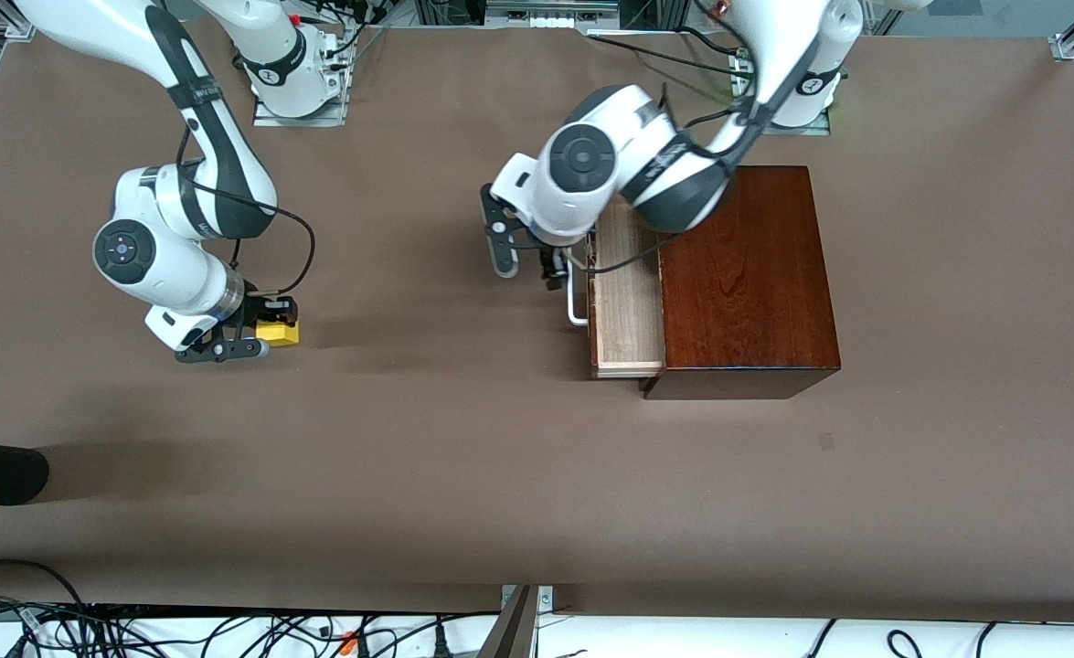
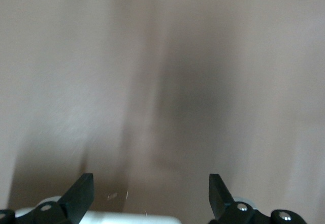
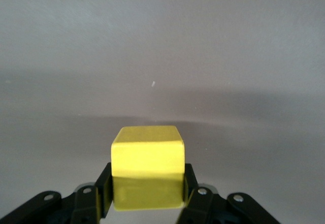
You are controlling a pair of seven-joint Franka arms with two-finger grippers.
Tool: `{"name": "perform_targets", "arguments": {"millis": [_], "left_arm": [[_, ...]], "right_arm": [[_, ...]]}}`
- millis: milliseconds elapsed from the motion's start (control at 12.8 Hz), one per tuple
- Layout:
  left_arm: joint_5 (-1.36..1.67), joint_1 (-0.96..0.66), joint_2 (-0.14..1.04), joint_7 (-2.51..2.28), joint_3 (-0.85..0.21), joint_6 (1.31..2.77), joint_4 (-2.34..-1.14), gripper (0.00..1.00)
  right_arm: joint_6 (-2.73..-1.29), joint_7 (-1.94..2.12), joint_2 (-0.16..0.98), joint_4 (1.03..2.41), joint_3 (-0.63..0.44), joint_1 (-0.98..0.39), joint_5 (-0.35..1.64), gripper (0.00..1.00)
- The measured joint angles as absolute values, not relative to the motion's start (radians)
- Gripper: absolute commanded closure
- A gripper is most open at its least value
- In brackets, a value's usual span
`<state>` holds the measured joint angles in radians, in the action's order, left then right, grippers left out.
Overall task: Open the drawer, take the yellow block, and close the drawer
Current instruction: 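Set the cube down with the right gripper while the left gripper pushes the drawer, then push the drawer shut with the left gripper while the right gripper withdraws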
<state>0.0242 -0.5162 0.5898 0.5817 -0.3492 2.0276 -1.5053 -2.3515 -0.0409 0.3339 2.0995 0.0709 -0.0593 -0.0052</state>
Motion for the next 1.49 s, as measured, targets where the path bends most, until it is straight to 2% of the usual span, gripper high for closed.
{"name": "perform_targets", "arguments": {"millis": [78,157,235,471,706,1020,1333,1490], "left_arm": [[-0.008,-0.54,0.61,0.586,-0.349,2.046,-1.505,0.0],[-0.044,-0.558,0.626,0.588,-0.349,2.055,-1.504,0.0],[-0.077,-0.569,0.639,0.59,-0.349,2.057,-1.505,0.0],[-0.104,-0.574,0.658,0.638,-0.343,2.031,-1.511,0.0],[-0.104,-0.564,0.659,0.681,-0.329,1.945,-1.511,0.0],[-0.104,-0.536,0.658,0.692,-0.327,1.878,-1.506,0.0],[-0.122,-0.487,0.642,0.695,-0.328,1.779,-1.491,0.0],[-0.129,-0.465,0.629,0.695,-0.327,1.741,-1.49,0.0]], "right_arm": [[-2.369,-0.041,0.344,2.108,0.071,-0.058,-0.005,0.57],[-2.376,-0.041,0.354,2.109,0.071,-0.058,-0.005,0.26],[-2.38,-0.041,0.362,2.109,0.071,-0.058,-0.005,0.0],[-2.386,-0.041,0.37,2.104,0.071,-0.054,-0.016,0.0],[-2.388,-0.04,0.357,2.079,0.071,-0.049,-0.018,0.0],[-2.352,-0.039,0.208,2.052,0.07,-0.027,-0.018,0.0],[-2.131,-0.039,-0.001,1.991,0.069,-0.012,-0.018,0.0],[-2.0,-0.039,-0.055,1.914,0.063,-0.012,-0.018,0.0]]}}
